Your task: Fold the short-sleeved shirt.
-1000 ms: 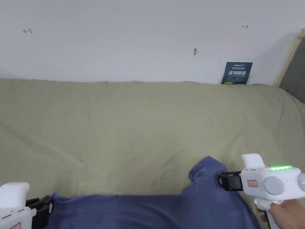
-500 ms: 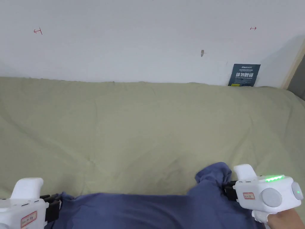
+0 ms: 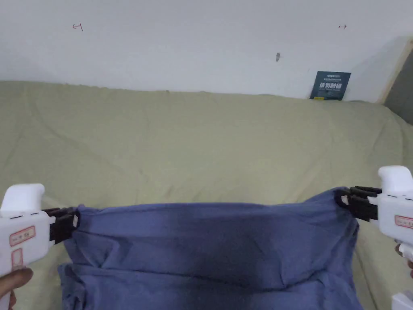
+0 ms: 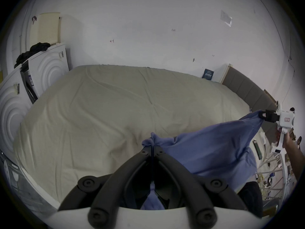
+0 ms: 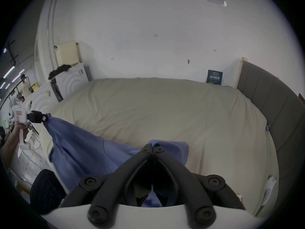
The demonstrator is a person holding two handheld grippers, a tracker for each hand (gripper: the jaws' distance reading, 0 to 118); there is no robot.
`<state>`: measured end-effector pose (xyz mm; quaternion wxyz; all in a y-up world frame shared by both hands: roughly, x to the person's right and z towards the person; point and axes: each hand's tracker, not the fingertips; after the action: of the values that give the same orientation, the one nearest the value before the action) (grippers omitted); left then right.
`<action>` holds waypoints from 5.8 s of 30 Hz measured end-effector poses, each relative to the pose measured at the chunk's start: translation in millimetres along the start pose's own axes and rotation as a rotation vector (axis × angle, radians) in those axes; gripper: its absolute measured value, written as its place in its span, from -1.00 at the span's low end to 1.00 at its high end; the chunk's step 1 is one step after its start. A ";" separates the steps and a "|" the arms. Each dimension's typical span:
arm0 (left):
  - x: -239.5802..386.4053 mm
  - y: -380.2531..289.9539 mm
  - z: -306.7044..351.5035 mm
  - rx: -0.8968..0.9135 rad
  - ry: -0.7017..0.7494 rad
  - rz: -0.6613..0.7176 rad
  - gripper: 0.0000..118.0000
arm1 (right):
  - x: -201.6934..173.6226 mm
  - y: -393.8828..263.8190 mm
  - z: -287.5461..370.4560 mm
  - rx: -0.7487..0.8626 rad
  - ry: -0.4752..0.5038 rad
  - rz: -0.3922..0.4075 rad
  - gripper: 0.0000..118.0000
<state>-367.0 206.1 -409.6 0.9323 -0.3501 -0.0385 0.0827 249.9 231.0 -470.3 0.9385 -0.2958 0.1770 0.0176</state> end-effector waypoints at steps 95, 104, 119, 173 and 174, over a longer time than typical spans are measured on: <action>-141.1 -46.0 -48.0 -0.252 0.000 0.291 -0.88 | -208.4 -106.1 109.8 0.277 -0.074 -0.050 -0.93; -44.9 -36.7 -21.3 -0.188 0.120 -0.020 -0.88 | -203.2 -121.6 122.1 0.304 -0.046 -0.083 -0.93; 50.1 -84.1 -72.7 -0.199 -0.222 0.180 0.88 | -182.8 -139.3 143.7 0.327 -0.064 -0.118 -0.93; -133.6 -97.4 -105.8 -0.402 -0.524 0.515 0.95 | -214.4 -134.9 105.0 0.205 -0.022 -0.079 -0.92; -137.4 -105.9 -119.6 -0.450 -0.608 0.574 0.95 | -216.3 -133.1 101.0 0.195 -0.023 -0.073 -0.92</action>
<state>-473.2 25.4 -431.6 0.7191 -0.4998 -0.2283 0.4255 98.0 193.6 -246.1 0.9648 -0.2093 0.1561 -0.0305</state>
